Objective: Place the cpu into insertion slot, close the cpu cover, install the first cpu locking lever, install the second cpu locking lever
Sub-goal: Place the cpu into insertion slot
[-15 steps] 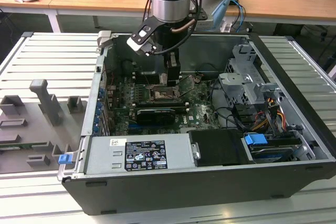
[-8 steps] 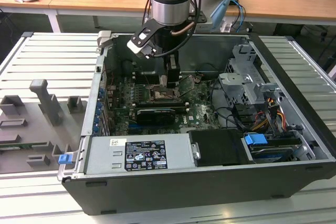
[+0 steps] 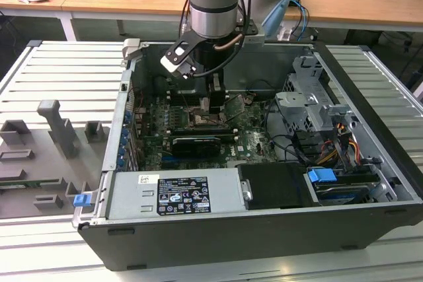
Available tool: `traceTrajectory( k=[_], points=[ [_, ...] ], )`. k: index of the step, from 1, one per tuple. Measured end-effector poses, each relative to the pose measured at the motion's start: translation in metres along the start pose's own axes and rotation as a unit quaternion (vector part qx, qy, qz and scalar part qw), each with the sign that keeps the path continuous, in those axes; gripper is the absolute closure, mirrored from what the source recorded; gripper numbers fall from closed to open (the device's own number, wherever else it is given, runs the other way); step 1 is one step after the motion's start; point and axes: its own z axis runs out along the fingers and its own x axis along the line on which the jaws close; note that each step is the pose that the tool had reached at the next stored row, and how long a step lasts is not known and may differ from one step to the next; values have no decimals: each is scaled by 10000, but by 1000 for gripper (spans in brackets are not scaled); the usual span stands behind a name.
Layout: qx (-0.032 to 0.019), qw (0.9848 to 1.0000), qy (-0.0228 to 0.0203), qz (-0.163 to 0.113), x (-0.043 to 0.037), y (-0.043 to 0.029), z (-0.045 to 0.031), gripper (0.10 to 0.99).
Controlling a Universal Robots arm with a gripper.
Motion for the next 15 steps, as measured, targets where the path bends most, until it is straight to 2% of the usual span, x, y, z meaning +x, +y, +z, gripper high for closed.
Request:
traceTrajectory(
  k=[6, 10, 15],
  points=[
    [0, 10000, 10, -1, 41, -66, 156, 557],
    [1, 10000, 44, -68, 52, -87, 263, 557],
    [3, 9999, 53, -128, 73, -113, 352, 557]
  ],
)
